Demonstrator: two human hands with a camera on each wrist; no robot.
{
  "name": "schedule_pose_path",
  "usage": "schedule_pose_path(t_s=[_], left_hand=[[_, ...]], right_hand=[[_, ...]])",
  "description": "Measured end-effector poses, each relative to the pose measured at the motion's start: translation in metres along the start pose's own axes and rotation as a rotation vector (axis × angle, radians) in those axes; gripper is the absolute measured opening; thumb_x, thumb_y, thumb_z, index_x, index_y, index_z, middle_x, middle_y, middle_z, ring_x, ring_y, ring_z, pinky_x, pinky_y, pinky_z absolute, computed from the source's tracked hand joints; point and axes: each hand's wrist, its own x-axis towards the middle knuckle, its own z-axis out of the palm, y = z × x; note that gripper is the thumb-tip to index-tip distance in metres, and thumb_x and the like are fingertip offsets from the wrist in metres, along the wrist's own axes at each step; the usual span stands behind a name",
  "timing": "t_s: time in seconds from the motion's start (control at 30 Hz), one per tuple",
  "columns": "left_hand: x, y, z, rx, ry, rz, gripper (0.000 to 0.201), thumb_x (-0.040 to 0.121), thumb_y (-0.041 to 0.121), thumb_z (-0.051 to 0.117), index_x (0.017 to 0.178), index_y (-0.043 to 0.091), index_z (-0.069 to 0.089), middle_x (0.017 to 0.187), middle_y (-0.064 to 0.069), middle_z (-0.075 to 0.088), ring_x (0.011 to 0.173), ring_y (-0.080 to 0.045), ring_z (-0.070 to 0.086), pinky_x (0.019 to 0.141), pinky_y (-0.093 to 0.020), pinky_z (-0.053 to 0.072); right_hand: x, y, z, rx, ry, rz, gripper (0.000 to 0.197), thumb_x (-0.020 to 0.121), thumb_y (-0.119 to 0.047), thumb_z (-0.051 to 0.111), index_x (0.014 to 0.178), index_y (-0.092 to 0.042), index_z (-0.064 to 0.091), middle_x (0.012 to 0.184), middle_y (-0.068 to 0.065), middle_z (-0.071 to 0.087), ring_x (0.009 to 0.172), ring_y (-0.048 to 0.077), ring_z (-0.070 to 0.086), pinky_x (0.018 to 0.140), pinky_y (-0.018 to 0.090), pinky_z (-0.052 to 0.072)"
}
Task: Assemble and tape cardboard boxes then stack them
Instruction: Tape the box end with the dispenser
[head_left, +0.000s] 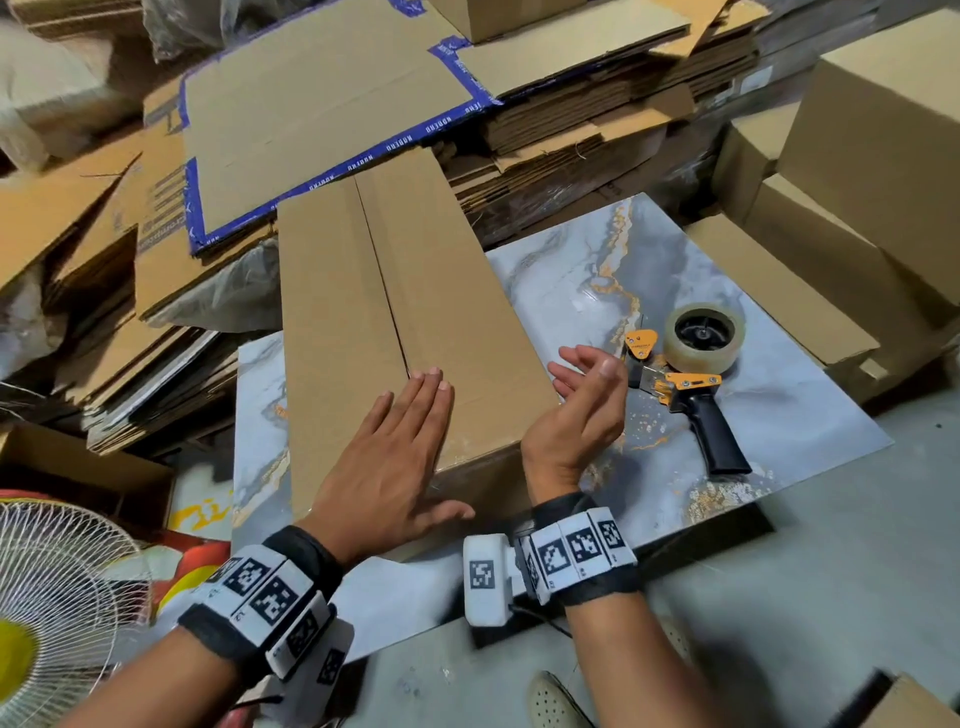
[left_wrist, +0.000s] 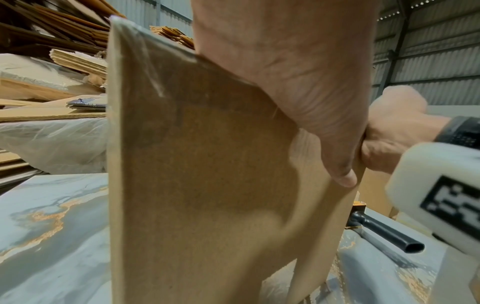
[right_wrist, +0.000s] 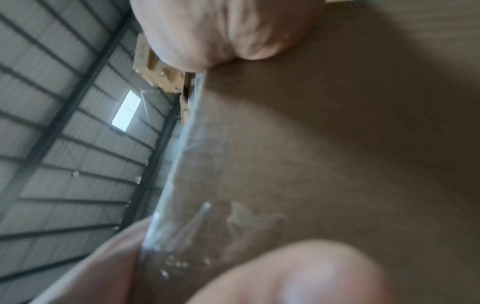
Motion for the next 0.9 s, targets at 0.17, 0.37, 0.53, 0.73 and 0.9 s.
schedule_pose_path(t_s=[0.17, 0.37, 0.53, 0.73, 0.9], left_hand=[[0.0, 0.0, -0.001, -0.005, -0.006, -0.012, 0.119, 0.084, 0.092, 0.023, 0.16, 0.001, 0.012, 0.168, -0.017, 0.007, 0.156, -0.029, 0.006, 0.125, -0.05, 0.019], [0.001, 0.001, 0.0, 0.011, 0.003, -0.014, 0.118, 0.085, 0.091, 0.026, 0.16, 0.001, 0.014, 0.168, -0.017, 0.011, 0.156, -0.03, 0.011, 0.125, -0.049, 0.019], [0.0, 0.0, 0.002, 0.003, 0.003, -0.008, 0.118, 0.085, 0.091, 0.024, 0.16, 0.001, 0.013, 0.168, -0.017, 0.008, 0.156, -0.029, 0.008, 0.125, -0.048, 0.016], [0.001, 0.0, 0.002, 0.002, 0.008, -0.014, 0.118, 0.085, 0.091, 0.024, 0.159, 0.0, 0.016, 0.168, -0.018, 0.012, 0.156, -0.03, 0.011, 0.123, -0.049, 0.018], [0.001, 0.001, 0.0, 0.001, 0.005, -0.018, 0.117, 0.085, 0.091, 0.024, 0.159, 0.0, 0.017, 0.167, -0.018, 0.013, 0.155, -0.031, 0.013, 0.123, -0.052, 0.024]], right_hand=[[-0.005, 0.03, -0.03, -0.125, -0.105, 0.038, 0.038, 0.107, -0.006, 0.035, 0.087, -0.017, 0.064, 0.082, -0.011, 0.066, 0.077, -0.012, 0.062, 0.073, 0.013, 0.046], [-0.02, 0.022, -0.054, -0.128, -0.26, 0.144, 0.042, 0.097, -0.044, 0.048, 0.121, -0.013, 0.063, 0.119, -0.001, 0.068, 0.113, 0.0, 0.062, 0.098, 0.025, 0.047], [-0.036, 0.004, -0.037, -0.494, -0.445, -0.085, 0.092, 0.076, -0.052, 0.073, 0.153, -0.02, 0.033, 0.143, -0.002, 0.051, 0.133, 0.019, 0.049, 0.111, 0.037, 0.038], [-0.011, -0.003, -0.046, -0.341, -0.393, 0.122, 0.043, 0.099, -0.015, 0.06, 0.142, -0.013, 0.057, 0.131, -0.002, 0.067, 0.117, -0.001, 0.062, 0.095, 0.013, 0.045], [-0.001, -0.021, -0.044, -0.467, -0.554, 0.285, 0.047, 0.106, -0.019, 0.048, 0.152, -0.011, 0.042, 0.146, -0.002, 0.055, 0.124, -0.001, 0.053, 0.1, 0.01, 0.033]])
